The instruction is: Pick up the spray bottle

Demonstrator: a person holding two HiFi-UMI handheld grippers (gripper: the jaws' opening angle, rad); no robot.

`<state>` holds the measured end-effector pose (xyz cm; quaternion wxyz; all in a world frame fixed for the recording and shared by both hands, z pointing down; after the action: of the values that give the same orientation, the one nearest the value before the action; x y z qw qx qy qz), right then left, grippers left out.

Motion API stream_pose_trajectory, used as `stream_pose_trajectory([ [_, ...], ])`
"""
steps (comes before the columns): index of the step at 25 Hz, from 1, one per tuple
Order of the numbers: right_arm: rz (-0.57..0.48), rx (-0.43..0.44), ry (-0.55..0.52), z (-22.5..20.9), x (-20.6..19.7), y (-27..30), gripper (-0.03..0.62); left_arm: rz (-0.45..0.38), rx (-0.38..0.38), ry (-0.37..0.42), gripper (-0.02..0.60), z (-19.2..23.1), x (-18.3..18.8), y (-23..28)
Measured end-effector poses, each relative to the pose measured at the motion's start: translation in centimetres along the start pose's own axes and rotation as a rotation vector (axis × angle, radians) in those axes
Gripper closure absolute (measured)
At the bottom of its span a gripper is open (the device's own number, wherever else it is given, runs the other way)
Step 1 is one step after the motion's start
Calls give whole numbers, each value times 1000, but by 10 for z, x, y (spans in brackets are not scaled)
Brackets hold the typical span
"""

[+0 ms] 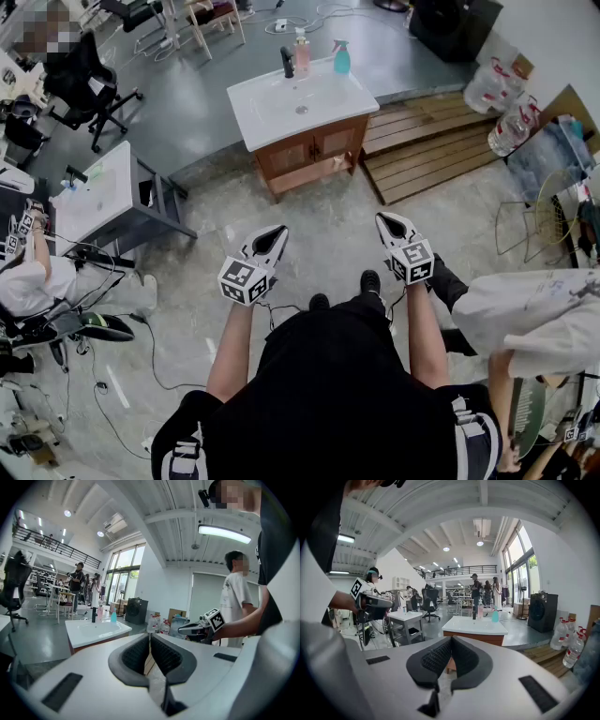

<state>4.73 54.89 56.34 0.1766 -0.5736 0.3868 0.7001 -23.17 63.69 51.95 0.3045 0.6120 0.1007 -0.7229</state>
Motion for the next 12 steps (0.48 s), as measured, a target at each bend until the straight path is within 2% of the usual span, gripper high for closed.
stream_pose_trajectory([
  [12,-2,0,1,9,-1,5,579,-5,6,-8,551,5,-4,-7],
])
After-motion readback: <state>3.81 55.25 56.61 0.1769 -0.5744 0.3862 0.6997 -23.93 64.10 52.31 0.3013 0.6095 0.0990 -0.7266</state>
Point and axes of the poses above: the fingertips, and each gripper's own axes: y forward along the fingers, z to its left, x out of its top, the point moved 5 cm from there along -y, backward along the fingers, and after that the axes turned 4 degrees about -y, right-handed, at the moved point
